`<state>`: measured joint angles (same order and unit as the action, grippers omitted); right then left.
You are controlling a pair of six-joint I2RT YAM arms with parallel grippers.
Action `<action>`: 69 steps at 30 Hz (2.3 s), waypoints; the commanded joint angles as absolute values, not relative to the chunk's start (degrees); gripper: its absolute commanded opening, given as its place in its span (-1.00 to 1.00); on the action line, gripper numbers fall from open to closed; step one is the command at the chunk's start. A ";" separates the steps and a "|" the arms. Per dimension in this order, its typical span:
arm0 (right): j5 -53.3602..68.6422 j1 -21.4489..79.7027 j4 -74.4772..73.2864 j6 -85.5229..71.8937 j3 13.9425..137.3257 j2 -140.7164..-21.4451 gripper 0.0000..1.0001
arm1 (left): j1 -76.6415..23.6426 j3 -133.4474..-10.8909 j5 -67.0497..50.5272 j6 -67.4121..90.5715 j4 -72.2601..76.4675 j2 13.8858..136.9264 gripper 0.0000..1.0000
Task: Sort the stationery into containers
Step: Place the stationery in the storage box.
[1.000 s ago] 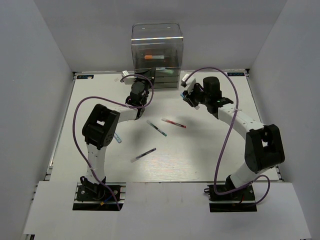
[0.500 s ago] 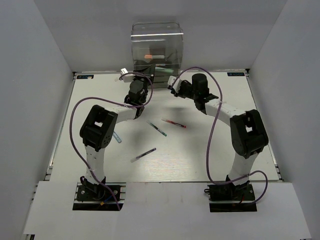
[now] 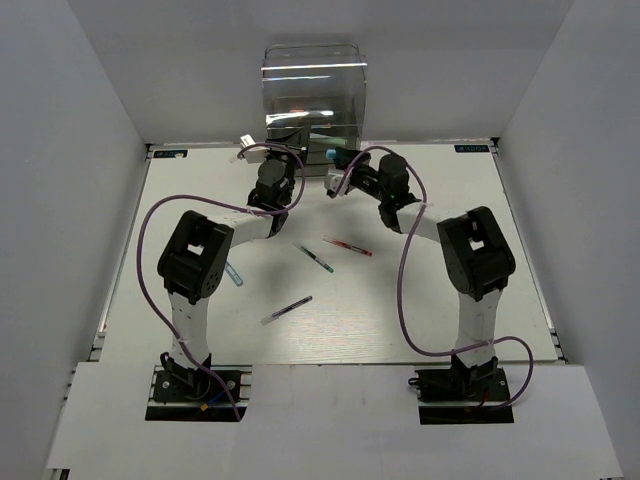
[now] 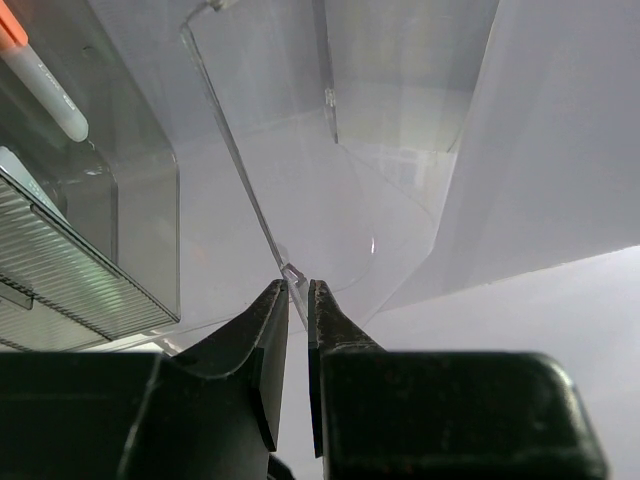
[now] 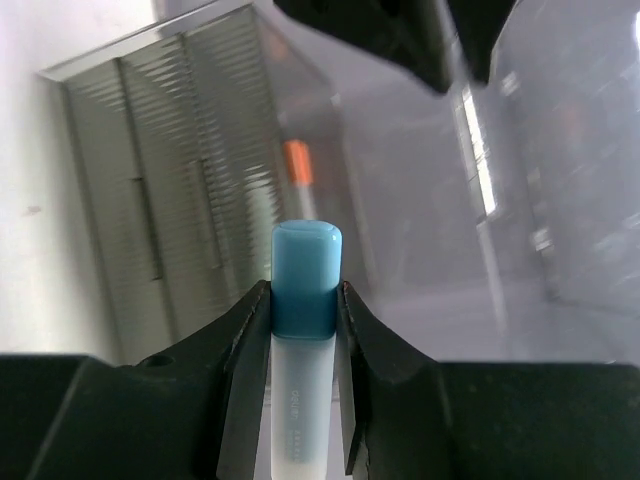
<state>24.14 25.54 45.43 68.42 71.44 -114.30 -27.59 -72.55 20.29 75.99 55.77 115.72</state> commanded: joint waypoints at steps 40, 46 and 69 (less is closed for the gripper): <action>23.47 25.49 50.98 79.72 105.38 -137.99 -1.00 | -27.51 -71.02 18.90 76.99 60.38 109.16 -0.52; 21.45 25.58 48.08 77.87 104.41 -137.46 -1.00 | -27.51 -70.49 18.90 76.99 60.91 109.16 -0.52; 15.03 25.75 46.76 60.73 97.56 -131.40 -0.40 | -27.51 -64.69 19.42 77.52 62.49 105.30 -0.52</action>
